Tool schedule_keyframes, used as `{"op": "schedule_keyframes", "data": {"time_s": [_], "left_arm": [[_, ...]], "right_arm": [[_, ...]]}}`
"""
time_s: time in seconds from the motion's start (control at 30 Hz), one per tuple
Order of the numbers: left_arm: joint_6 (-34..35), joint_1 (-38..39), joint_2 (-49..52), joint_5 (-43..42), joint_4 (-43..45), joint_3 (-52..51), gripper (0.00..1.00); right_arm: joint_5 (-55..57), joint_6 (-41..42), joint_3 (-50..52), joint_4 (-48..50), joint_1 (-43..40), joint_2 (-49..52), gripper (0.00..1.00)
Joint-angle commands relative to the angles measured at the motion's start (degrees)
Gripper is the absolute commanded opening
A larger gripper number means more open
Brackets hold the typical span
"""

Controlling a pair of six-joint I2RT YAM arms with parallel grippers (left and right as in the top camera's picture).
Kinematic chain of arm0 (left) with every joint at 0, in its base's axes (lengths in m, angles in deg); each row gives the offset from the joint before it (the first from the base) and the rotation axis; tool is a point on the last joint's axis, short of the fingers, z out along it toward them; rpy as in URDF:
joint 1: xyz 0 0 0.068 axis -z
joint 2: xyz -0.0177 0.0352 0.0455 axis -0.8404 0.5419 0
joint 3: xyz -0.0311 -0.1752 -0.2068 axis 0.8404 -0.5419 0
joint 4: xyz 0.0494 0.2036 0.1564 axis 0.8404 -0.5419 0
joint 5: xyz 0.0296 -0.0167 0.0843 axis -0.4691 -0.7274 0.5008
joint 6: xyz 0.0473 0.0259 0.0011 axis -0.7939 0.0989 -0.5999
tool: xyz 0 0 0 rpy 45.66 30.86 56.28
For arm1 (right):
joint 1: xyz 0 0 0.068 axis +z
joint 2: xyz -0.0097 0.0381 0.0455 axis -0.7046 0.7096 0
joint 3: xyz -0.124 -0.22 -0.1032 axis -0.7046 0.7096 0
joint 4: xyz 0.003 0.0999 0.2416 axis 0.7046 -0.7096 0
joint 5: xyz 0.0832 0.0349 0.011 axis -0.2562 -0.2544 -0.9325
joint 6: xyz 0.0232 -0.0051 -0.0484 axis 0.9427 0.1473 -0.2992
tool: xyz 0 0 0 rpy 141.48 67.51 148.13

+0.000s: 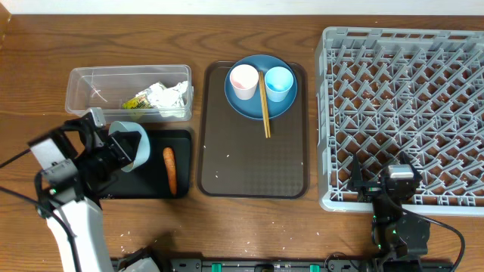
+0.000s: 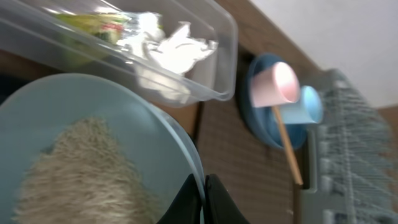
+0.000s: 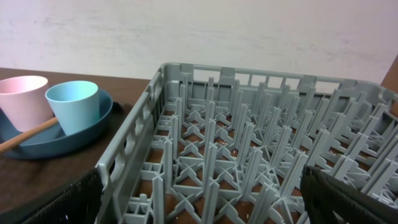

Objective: Sort waste into correct bins and load items into the dishwasher rack
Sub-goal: 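Lift the bowl and carry it left over the black tray, then tilt the bowl with the left gripper to pour rice onto the black tray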

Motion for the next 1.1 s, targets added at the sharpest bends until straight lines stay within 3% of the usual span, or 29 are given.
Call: {"op": "schedule_keyframes", "data": {"time_s": [0.0, 0.13, 0.57, 1.07], "left_arm": [[-5.66, -3.43, 4.13, -15.89, 0.81, -0.04, 0.06], [-8.79, -7.08, 9.33, -24.85, 1.18, -0.13, 0.06], [-13.4, -17.75, 18.01, -39.28, 1.25, -0.85, 0.06], [-15.85, -19.47, 18.8, -41.46, -1.88, -2.03, 0.06]], "right_arm": [[0.17, -0.09, 0.09, -0.22, 1.03, -0.07, 0.99], [0.17, -0.09, 0.09, -0.22, 1.03, -0.07, 0.99], [0.17, -0.09, 0.09, -0.22, 1.03, -0.07, 0.99], [0.17, -0.09, 0.09, -0.22, 1.03, -0.07, 0.99]]}}
